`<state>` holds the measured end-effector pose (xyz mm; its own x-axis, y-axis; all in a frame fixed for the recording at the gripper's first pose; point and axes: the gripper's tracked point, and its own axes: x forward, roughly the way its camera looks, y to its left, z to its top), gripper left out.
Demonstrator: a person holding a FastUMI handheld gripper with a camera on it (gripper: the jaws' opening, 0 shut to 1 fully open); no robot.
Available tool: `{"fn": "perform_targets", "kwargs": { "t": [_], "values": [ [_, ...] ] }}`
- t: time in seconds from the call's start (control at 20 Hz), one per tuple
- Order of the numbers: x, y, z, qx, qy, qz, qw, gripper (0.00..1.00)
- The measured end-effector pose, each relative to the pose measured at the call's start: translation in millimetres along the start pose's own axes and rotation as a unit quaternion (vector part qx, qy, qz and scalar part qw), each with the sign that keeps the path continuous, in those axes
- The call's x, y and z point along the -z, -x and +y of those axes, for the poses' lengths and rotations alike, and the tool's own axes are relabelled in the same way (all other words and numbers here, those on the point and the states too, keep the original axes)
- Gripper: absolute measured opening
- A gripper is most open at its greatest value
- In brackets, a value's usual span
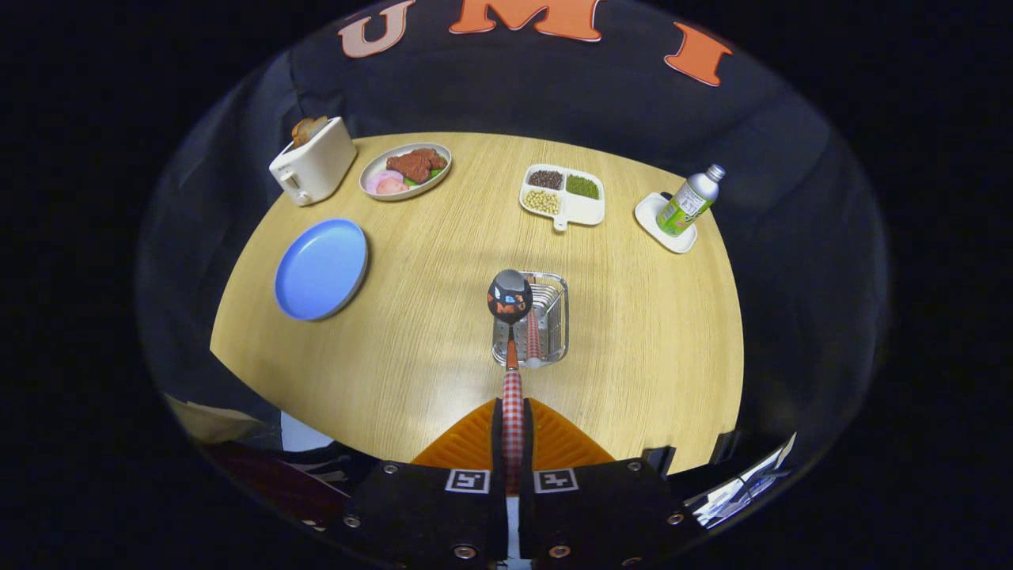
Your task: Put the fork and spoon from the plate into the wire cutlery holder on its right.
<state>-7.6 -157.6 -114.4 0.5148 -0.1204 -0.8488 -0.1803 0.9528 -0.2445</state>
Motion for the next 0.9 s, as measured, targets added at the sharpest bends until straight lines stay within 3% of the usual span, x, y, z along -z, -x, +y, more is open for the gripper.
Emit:
{"fn": "perform_targets", "kwargs": {
  "t": [0.5,0.9],
  "values": [
    [0,-28,-7,-0.008,0.057,0.129,0.99,0.06],
    [-9,-33,-8,-0.002,0.045,0.126,0.991,0.14]
  ]
}}
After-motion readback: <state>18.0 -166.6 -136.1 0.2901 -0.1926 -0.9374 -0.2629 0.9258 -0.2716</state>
